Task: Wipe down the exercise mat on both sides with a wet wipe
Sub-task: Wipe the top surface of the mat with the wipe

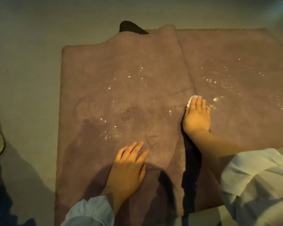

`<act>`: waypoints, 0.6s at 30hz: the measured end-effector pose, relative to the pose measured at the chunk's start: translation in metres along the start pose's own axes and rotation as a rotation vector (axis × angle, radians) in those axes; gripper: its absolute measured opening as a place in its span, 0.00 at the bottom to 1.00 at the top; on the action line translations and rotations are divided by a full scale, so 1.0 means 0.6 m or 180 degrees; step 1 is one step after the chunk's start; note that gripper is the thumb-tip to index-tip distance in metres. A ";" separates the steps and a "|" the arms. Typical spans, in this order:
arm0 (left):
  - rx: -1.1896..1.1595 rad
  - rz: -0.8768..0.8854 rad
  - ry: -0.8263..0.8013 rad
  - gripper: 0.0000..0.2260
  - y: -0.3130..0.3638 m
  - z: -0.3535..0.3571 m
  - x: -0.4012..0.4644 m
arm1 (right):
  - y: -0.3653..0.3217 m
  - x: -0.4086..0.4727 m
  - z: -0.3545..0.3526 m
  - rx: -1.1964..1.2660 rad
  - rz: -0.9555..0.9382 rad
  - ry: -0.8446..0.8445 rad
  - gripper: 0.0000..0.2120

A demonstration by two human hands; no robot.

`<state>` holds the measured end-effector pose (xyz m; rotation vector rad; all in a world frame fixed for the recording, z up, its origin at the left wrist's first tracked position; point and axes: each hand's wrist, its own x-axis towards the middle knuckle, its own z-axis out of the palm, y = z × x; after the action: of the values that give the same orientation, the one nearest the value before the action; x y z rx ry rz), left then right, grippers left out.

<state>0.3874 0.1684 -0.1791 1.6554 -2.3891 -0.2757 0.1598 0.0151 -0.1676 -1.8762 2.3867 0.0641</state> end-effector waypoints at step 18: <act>-0.0059 0.0061 0.0204 0.19 0.001 0.004 -0.002 | -0.036 -0.060 0.015 -0.0528 -0.1329 -0.0141 0.26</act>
<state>0.3865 0.1699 -0.1812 1.6075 -2.3473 -0.2369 0.1897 0.0454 -0.1718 -2.3785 1.9655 0.2717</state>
